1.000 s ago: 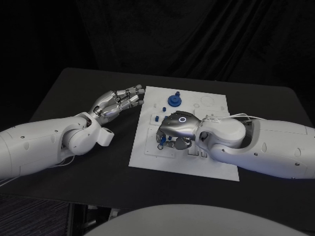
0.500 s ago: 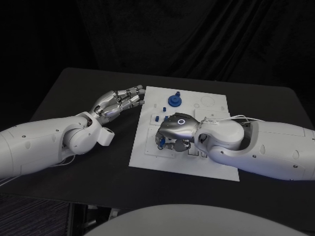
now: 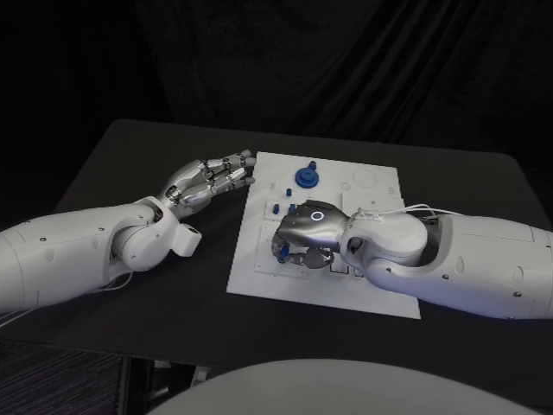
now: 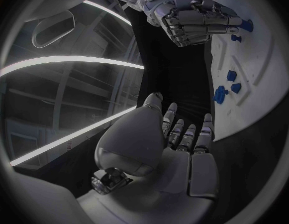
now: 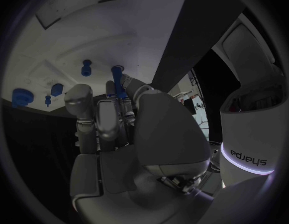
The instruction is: Assemble the parts on the task board
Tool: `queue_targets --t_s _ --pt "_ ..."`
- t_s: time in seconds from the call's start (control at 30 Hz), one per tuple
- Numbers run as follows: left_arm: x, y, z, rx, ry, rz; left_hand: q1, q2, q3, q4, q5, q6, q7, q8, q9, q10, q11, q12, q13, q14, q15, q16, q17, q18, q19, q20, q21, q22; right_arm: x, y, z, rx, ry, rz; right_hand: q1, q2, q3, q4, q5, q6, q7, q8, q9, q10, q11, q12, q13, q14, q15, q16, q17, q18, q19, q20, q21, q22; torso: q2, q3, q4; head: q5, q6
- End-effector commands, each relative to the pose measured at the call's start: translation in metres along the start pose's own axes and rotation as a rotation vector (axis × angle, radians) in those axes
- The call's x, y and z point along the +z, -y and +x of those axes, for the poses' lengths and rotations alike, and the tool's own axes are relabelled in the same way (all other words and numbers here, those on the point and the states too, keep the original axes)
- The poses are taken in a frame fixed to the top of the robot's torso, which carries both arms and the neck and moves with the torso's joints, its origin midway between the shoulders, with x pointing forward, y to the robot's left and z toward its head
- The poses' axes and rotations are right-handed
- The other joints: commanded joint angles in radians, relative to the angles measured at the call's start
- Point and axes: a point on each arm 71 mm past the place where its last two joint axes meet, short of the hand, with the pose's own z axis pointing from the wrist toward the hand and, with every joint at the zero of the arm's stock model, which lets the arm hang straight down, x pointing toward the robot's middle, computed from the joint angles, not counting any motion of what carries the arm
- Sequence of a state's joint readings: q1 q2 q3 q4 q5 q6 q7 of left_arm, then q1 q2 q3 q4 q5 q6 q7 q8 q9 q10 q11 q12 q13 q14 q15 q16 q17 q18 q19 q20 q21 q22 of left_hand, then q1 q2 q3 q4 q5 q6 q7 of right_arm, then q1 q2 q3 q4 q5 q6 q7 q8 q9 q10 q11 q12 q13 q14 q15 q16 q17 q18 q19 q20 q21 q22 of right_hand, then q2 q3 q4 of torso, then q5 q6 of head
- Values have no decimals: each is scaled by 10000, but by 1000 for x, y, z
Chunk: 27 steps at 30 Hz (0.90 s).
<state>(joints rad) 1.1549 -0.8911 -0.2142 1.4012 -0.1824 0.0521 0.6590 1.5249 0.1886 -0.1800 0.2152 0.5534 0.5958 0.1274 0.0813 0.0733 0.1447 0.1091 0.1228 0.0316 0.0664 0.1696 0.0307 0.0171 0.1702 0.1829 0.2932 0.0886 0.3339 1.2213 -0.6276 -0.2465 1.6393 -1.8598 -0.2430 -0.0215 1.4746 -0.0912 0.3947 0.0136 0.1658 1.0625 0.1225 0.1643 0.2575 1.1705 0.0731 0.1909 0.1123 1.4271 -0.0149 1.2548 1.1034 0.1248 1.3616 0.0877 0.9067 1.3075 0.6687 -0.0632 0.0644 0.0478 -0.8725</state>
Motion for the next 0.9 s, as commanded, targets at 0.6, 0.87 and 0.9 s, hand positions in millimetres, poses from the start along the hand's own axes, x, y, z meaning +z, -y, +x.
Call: queue_targets --t_s 0.6,0.87,0.9 --pt "1 -1 2 -134 -131 35 102 84 85 -49 65 38 41 47 9 -16 80 51 13 -58 -46 5 -10 -120 7 -10 0 -49 2 -2 6 -14 -149 25 -36 -65 84 1 17 -46 58 -113 -2 189 -99 21 29 -72 23 -110 -125 -100 -84 22 -182 1124 5 1 2 -22 -2" --pt "1 -2 2 -141 -133 12 107 92 97 -54 67 28 45 46 7 -16 85 52 13 -60 -51 4 -10 -122 3 -11 -3 -58 1 0 10 38 -283 167 -349 -305 285 29 20 -1101 -211 -803 -209 -980 215 -473 -89 -428 241 -425 -509 -1 -529 171 -929 950 3 3 7 -23 -2" --pt "1 -2 2 -141 -133 10 107 92 97 -54 67 28 45 46 7 -16 85 52 13 -60 -51 4 -10 -122 3 -11 -3 -58 1 0 11 43 -278 176 -410 -368 293 42 16 -1429 -303 -975 -281 -1300 289 -575 -121 -523 259 -508 -611 34 -636 188 -1114 909 3 3 13 -33 -2"
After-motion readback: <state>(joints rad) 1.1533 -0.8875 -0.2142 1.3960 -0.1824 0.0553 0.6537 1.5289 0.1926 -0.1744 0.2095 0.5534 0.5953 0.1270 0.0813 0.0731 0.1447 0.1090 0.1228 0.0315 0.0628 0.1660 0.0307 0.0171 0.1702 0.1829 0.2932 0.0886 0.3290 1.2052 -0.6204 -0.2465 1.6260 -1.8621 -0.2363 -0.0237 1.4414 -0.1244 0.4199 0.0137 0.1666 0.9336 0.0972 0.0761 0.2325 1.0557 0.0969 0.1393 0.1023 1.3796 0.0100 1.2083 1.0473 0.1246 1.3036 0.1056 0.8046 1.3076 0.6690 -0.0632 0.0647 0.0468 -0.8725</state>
